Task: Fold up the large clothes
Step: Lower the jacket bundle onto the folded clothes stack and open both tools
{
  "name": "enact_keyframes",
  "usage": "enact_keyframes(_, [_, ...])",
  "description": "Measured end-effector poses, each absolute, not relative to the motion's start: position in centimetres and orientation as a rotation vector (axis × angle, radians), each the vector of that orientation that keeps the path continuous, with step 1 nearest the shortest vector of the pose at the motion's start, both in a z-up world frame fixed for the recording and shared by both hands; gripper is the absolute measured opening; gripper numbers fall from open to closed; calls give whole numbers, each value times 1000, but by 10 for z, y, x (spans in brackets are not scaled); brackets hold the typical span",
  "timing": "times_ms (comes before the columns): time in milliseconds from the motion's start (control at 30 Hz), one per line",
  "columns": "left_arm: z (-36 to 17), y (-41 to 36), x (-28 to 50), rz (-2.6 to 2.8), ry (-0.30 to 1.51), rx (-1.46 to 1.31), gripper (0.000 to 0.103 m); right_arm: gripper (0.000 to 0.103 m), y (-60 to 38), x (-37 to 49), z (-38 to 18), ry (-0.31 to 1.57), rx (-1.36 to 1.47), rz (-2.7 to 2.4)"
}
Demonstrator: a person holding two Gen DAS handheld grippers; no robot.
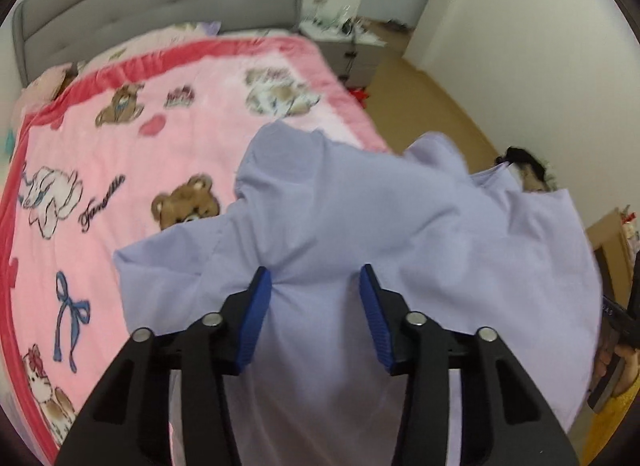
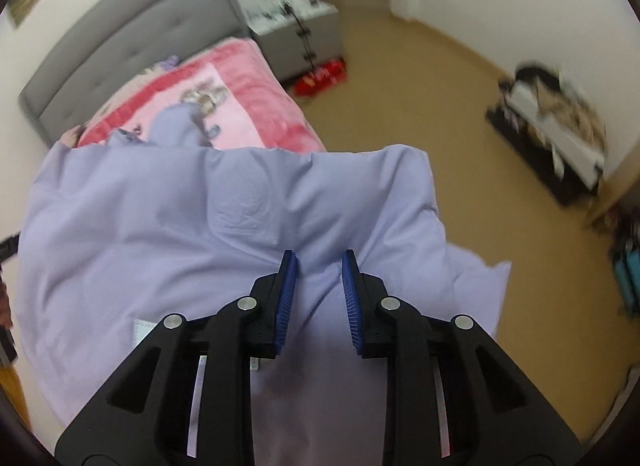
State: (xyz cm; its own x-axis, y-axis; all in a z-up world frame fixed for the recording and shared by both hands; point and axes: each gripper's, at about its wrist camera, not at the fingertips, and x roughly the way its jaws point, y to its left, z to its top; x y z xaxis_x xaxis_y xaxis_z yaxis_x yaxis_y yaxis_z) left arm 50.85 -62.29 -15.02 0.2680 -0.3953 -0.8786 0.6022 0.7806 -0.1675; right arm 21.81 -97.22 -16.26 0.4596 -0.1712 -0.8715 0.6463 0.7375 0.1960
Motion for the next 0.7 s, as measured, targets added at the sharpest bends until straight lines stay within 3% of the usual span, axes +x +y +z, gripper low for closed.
enact_keyframes(233, [-191, -647, 517, -592, 1117, 306, 44, 24, -957, 260, -198, 1075, 360, -624])
enact_keyframes(433, [-187, -657, 510, -552, 1060, 367, 44, 26, -953, 263, -192, 1091, 318, -656])
enact_keyframes(533, [-174, -656, 499, -550, 976, 392, 45, 33, -948, 260, -181, 1083, 260, -685])
enact_keyframes(600, [-160, -652, 491, -603, 914, 366, 66, 48, -941, 252, -162, 1011, 220, -694])
enact_keyframes(633, [-152, -648, 487, -643, 885, 327, 69, 57, -939, 247, -154, 968, 224, -685])
enact_keyframes(700, [-137, -640, 480, -688, 836, 244, 74, 60, -933, 238, -135, 873, 251, -651])
